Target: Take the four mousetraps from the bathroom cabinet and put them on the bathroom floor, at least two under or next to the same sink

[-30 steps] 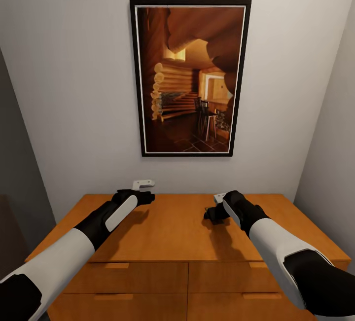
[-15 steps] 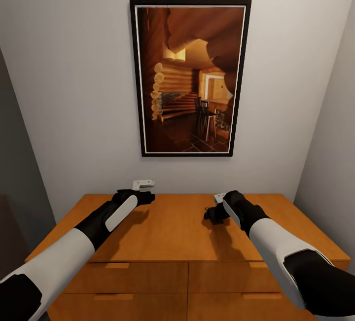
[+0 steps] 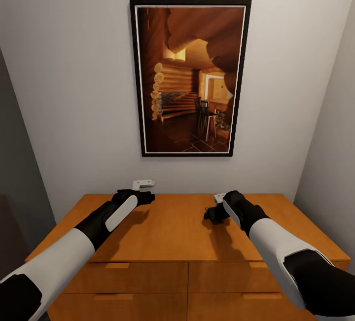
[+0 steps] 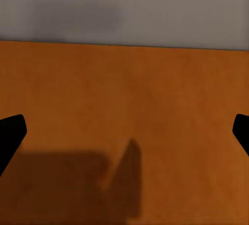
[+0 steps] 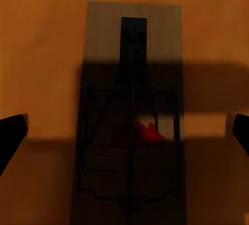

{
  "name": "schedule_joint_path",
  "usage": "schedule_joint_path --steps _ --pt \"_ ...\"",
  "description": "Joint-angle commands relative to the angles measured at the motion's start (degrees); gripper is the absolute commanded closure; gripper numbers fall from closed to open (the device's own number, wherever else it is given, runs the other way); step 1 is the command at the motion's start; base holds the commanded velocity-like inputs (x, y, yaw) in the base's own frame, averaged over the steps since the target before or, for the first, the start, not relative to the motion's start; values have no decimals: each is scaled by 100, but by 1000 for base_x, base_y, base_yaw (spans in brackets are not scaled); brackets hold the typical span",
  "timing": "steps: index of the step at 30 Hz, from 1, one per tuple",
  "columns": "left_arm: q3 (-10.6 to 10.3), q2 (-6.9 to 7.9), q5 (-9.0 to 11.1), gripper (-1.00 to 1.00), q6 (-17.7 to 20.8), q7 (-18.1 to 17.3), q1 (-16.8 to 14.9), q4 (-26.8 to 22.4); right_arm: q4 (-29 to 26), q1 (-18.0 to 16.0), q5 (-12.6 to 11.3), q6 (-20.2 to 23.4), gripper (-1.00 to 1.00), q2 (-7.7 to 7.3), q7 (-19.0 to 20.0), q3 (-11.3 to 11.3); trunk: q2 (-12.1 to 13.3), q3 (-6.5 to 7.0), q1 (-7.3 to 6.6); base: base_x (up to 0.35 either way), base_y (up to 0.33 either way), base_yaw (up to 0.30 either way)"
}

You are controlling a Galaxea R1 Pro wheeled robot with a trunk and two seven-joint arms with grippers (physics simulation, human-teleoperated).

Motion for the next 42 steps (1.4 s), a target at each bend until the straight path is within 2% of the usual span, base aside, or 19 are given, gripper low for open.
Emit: schedule_joint_path --steps 1,42 --pt "-26 6 60 -100 -2 58 -9 -12 18 0 -9 19 -100 -6 -11 57 -3 -10 1 0 0 0" --pt "-25 -1 60 -100 -2 58 -9 -11 18 -2 -18 15 -100 -6 -27 64 -3 -10 1 0 0 0"
